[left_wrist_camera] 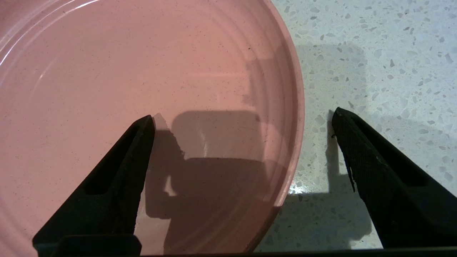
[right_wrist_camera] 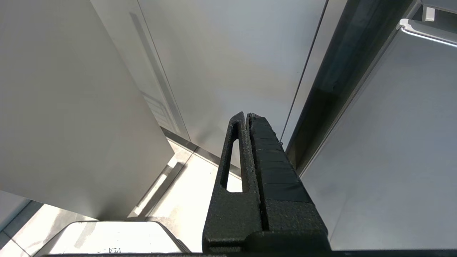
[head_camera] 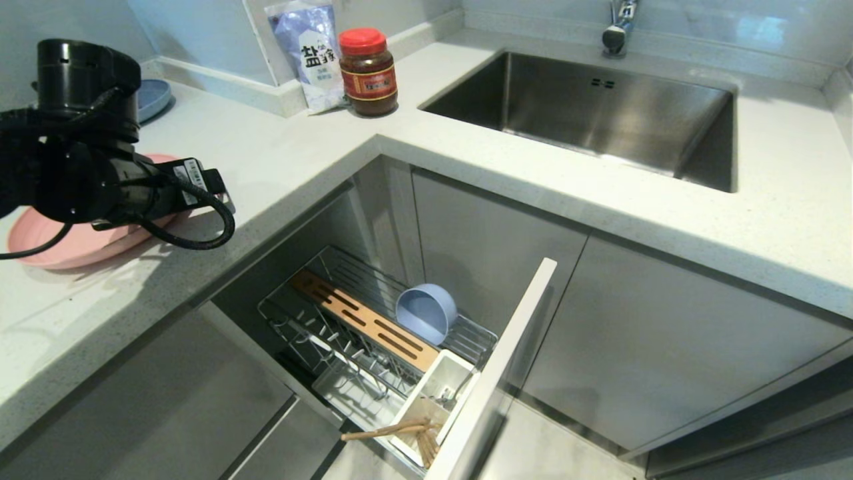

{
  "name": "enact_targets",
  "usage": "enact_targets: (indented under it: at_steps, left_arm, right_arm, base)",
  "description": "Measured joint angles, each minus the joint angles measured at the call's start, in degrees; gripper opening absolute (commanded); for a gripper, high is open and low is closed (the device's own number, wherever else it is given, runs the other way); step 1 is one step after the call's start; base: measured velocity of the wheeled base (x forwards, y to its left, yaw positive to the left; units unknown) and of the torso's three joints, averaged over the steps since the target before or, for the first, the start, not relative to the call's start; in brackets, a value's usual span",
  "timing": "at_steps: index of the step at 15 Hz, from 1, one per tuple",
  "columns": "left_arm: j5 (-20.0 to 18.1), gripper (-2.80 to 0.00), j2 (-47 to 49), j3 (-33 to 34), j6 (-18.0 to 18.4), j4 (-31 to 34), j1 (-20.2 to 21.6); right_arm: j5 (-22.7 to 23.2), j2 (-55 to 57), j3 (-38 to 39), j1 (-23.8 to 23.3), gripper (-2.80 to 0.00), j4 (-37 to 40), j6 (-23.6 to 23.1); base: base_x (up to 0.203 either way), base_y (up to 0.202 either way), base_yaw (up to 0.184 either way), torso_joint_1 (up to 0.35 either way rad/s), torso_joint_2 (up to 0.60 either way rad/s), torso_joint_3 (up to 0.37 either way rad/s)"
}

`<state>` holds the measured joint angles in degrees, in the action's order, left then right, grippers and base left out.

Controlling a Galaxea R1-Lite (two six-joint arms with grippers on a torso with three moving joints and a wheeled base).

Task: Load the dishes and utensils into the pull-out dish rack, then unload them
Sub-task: Pick up the plate and place it in the cupboard

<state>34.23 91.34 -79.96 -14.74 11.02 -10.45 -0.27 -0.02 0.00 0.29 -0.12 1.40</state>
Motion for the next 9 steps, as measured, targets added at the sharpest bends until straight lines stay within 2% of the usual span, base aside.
enact_targets:
  at_steps: [1, 2, 9]
  left_arm:
    - [0.0, -0.6, 0.0, 0.0, 0.0, 0.0, 0.0]
    - [0.0, -2.8, 0.0, 0.0, 0.0, 0.0, 0.0]
    - [0.0, -2.8, -0.2, 0.2, 0.0, 0.0, 0.0]
  right_arm:
    - [0.0, 0.0, 0.0, 0.0, -2.8, 0.0, 0.0]
    - [0.0, 0.0, 0.0, 0.0, -2.8, 0.0, 0.0]
    - [0.0, 0.0, 0.0, 0.0, -2.8, 0.0, 0.0]
  base:
    - [0.0, 0.0, 0.0, 0.0, 0.0, 0.0]
    - [0.0, 0.0, 0.0, 0.0, 0.0, 0.0]
    - [0.0, 0.0, 0.0, 0.0, 0.0, 0.0]
